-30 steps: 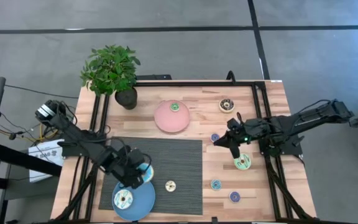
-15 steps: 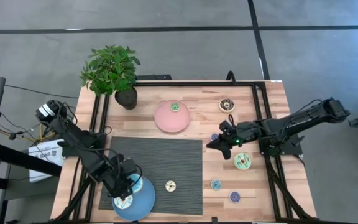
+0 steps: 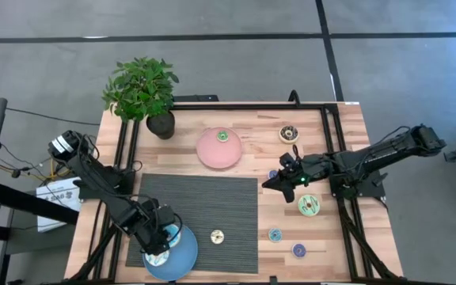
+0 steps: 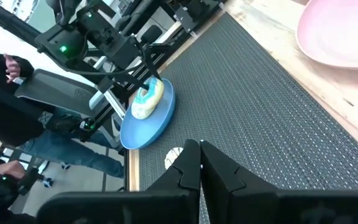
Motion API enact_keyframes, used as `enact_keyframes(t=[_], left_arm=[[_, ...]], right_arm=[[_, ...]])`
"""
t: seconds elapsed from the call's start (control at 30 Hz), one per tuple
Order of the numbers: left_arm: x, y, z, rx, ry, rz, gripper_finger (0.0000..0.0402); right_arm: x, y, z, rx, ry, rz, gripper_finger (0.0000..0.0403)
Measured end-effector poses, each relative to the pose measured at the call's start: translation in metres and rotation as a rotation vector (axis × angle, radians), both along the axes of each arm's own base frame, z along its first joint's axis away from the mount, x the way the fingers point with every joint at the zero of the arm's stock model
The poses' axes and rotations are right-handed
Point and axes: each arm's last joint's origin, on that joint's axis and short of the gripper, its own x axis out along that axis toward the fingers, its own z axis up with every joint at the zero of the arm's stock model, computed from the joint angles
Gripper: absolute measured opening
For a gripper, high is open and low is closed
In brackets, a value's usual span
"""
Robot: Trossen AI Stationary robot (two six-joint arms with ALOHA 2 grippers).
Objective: Pick & Place donuts
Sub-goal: Put the big blue donut on the blue plate
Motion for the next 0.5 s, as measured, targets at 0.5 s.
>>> enact_keyframes(t=[0.5], left_arm=[[0.005,-0.003,-0.012,-0.002,0.048,0.013,0.0142]], right_arm=[[0.0,0.001,0.0,0.003,0.0,0.011,0.0]])
